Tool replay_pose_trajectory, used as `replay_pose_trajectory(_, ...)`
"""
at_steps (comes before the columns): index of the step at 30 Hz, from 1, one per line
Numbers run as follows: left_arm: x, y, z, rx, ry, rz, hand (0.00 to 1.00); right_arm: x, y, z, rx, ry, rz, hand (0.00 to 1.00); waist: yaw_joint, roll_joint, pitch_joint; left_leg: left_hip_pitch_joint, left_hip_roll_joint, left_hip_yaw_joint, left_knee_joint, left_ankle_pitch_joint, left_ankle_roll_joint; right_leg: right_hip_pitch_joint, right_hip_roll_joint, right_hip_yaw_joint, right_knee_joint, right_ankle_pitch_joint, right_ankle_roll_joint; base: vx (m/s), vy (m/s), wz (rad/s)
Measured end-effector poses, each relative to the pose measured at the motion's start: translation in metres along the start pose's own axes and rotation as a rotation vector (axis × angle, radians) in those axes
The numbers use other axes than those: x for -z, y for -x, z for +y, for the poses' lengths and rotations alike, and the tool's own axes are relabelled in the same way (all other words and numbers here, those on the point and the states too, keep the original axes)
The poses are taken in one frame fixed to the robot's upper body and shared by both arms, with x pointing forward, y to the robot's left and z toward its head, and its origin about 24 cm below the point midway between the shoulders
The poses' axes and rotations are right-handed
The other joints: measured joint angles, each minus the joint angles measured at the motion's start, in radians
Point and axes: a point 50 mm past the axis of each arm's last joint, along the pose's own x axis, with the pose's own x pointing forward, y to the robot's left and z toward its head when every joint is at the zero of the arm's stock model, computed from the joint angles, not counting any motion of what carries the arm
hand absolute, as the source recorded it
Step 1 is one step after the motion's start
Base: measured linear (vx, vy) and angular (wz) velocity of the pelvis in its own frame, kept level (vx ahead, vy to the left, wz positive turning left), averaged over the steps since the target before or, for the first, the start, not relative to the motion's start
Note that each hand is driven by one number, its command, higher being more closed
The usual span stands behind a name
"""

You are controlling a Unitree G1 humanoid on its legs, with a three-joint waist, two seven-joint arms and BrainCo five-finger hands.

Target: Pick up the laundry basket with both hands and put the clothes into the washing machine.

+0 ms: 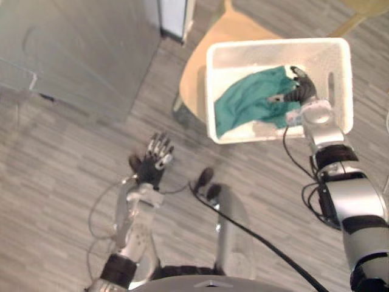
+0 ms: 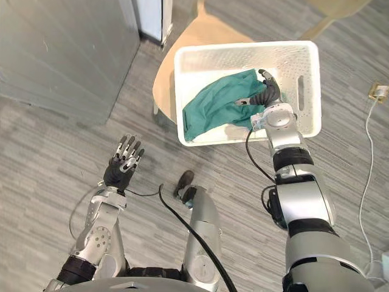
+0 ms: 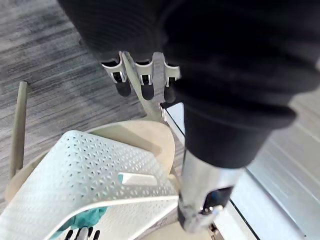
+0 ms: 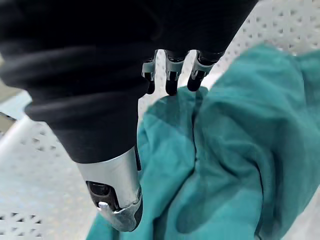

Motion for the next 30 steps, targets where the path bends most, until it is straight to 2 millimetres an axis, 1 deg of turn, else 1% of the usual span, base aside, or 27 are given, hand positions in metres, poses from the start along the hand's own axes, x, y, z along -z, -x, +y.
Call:
replay_pose_trajectory(1,0.001,0.001,0.002,-0.005,-0.002,0.007,0.0,0.0,-0.001,0.001,-0.001,-0.009,0.008,0.0,0.002,-0.001,0.0,0.017,-0.004,0.008,-0.024,0.014,-0.001,-0.001,0.001,0.007,0.0,0.0,0.0,0.06,-0.117,-0.11)
replay_pose_trajectory(2,0.004,0.003,0.003,-0.012,-0.001,0.021,0.0,-0.006,-0.003,0.004,-0.013,-0.017,0.004,0.0,0.004,-0.001,0.001,0.037,-0.001,0.029,-0.033,0.016,-0.003,-0.003,0.003,0.024,0.004,0.0,0.0,0.03,-0.089,-0.37)
replay_pose_trajectory(4,0.009,0.004,-0.002,0.013,0.001,0.047,0.0,-0.02,-0.006,0.007,-0.023,-0.005,-0.032,0.0,0.003,-0.001,0.0,0.041,0.012,0.058,-0.016,0.003,-0.012,-0.017,0.015,0.053,-0.007,0.001,0.001,-0.02,-0.036,-0.49)
replay_pose_trajectory(5,0.013,0.003,-0.008,0.042,0.0,0.064,0.0,-0.031,-0.007,0.006,-0.023,0.003,-0.06,0.0,-0.01,0.0,0.0,0.025,0.015,0.072,-0.01,-0.001,-0.009,-0.038,0.021,0.063,-0.022,0.015,0.005,-0.07,0.043,-0.41)
replay_pose_trajectory(6,0.015,0.0,-0.014,0.072,-0.013,0.081,0.0,-0.037,-0.008,0.004,-0.015,-0.007,-0.074,0.0,-0.018,-0.002,-0.002,0.013,0.013,0.092,-0.023,-0.001,-0.006,-0.063,0.026,0.076,-0.041,0.026,0.015,-0.08,0.049,-0.36)
replay_pose_trajectory(7,0.017,-0.001,-0.018,0.088,-0.016,0.091,0.0,-0.039,-0.008,0.003,-0.011,-0.012,-0.076,0.0,-0.017,-0.004,-0.002,0.008,0.011,0.105,-0.034,0.003,0.001,-0.074,0.031,0.083,-0.056,0.033,0.026,-0.07,0.05,-0.36)
replay_pose_trajectory(9,0.018,-0.004,-0.022,0.109,-0.018,0.097,0.0,-0.049,-0.01,0.001,-0.011,0.004,-0.095,0.0,-0.006,-0.004,-0.003,-0.001,0.008,0.147,-0.08,0.019,0.014,-0.103,0.034,0.084,-0.112,0.076,0.043,-0.03,0.047,-0.39)
replay_pose_trajectory(10,0.017,-0.005,-0.023,0.111,-0.014,0.093,0.0,-0.057,-0.011,0.0,-0.013,0.016,-0.112,0.0,0.001,-0.004,-0.003,-0.006,-0.001,0.166,-0.101,0.028,0.02,-0.118,0.034,0.086,-0.136,0.101,0.037,0.01,0.036,-0.24)
replay_pose_trajectory(12,0.012,-0.006,-0.023,0.114,-0.017,0.075,0.0,-0.068,-0.012,-0.008,0.006,0.016,-0.136,0.0,0.005,-0.003,-0.003,-0.026,-0.007,0.172,-0.123,0.048,0.023,-0.137,0.032,0.081,-0.149,0.13,0.025,0.04,0.012,-0.03)
replay_pose_trajectory(13,0.011,-0.008,-0.024,0.121,-0.01,0.07,0.0,-0.073,-0.012,-0.014,0.019,0.019,-0.146,0.0,0.008,-0.003,-0.003,-0.035,-0.011,0.171,-0.136,0.06,0.026,-0.143,0.032,0.076,-0.158,0.139,0.025,0.06,-0.009,0.13)
replay_pose_trajectory(14,0.011,-0.01,-0.027,0.129,0.011,0.065,0.0,-0.078,-0.012,-0.021,0.034,0.032,-0.158,0.0,0.013,-0.003,-0.003,-0.04,-0.021,0.171,-0.157,0.072,0.03,-0.152,0.025,0.068,-0.161,0.143,0.025,0.06,-0.021,0.18)
replay_pose_trajectory(16,0.01,-0.011,-0.031,0.142,0.068,0.052,0.0,-0.088,-0.012,-0.028,0.03,0.067,-0.18,0.0,0.012,-0.002,-0.003,-0.048,-0.038,0.171,-0.189,0.091,0.032,-0.162,0.013,0.054,-0.162,0.144,0.026,0.06,-0.024,0.22)
replay_pose_trajectory(18,0.008,-0.011,-0.036,0.162,0.117,0.037,0.0,-0.089,-0.012,-0.032,0.024,0.111,-0.18,0.0,0.017,-0.002,-0.003,-0.053,-0.049,0.172,-0.218,0.106,0.032,-0.173,0.005,0.046,-0.162,0.144,0.026,0.04,-0.029,0.18)
replay_pose_trajectory(21,0.007,-0.012,-0.04,0.179,0.204,0.027,0.0,-0.083,-0.012,-0.026,-0.005,0.205,-0.156,0.0,0.017,-0.001,-0.004,-0.055,-0.068,0.172,-0.26,0.126,0.029,-0.184,-0.007,0.032,-0.16,0.143,0.026,0.03,-0.03,0.14)
replay_pose_trajectory(23,0.009,-0.012,-0.043,0.183,0.24,0.028,0.0,-0.085,-0.012,-0.034,0.015,0.243,-0.159,0.0,0.017,0.002,-0.005,-0.057,-0.083,0.174,-0.291,0.143,0.031,-0.197,-0.018,0.029,-0.155,0.143,0.026,0.02,-0.022,0.15)
replay_pose_trajectory(24,0.01,-0.012,-0.044,0.186,0.252,0.029,0.0,-0.087,-0.012,-0.04,0.027,0.261,-0.156,0.0,0.018,0.007,-0.008,-0.063,-0.089,0.173,-0.302,0.147,0.034,-0.204,-0.023,0.025,-0.153,0.143,0.026,0.0,-0.01,0.16)
replay_pose_trajectory(25,0.011,-0.012,-0.046,0.194,0.255,0.03,0.0,-0.087,-0.011,-0.046,0.039,0.285,-0.154,0.0,0.021,0.011,-0.01,-0.069,-0.094,0.172,-0.316,0.151,0.029,-0.212,-0.028,0.02,-0.151,0.143,0.026,0.0,-0.014,0.18)
replay_pose_trajectory(27,0.011,-0.012,-0.046,0.2,0.255,0.031,0.0,-0.085,-0.011,-0.049,0.047,0.318,-0.145,0.0,0.024,0.015,-0.012,-0.076,-0.097,0.173,-0.324,0.155,0.027,-0.217,-0.034,0.009,-0.144,0.141,0.026,0.0,-0.021,0.21)
replay_pose_trajectory(28,0.012,-0.012,-0.047,0.208,0.258,0.037,0.0,-0.083,-0.01,-0.056,0.063,0.328,-0.137,0.0,0.026,0.028,-0.021,-0.092,-0.099,0.172,-0.324,0.158,0.027,-0.226,-0.042,-0.001,-0.136,0.138,0.026,-0.01,-0.026,0.28)
replay_pose_trajectory(29,0.013,-0.012,-0.049,0.214,0.263,0.039,0.0,-0.081,-0.009,-0.064,0.079,0.341,-0.126,0.0,0.032,0.038,-0.027,-0.104,-0.103,0.172,-0.324,0.161,0.03,-0.238,-0.051,-0.004,-0.127,0.136,0.027,-0.02,-0.024,0.3)
replay_pose_trajectory(30,0.013,-0.012,-0.05,0.214,0.27,0.038,0.0,-0.081,-0.007,-0.075,0.103,0.348,-0.117,0.0,0.039,0.054,-0.036,-0.119,-0.11,0.171,-0.327,0.165,0.033,-0.254,-0.059,-0.004,-0.119,0.135,0.027,-0.03,-0.014,0.19)
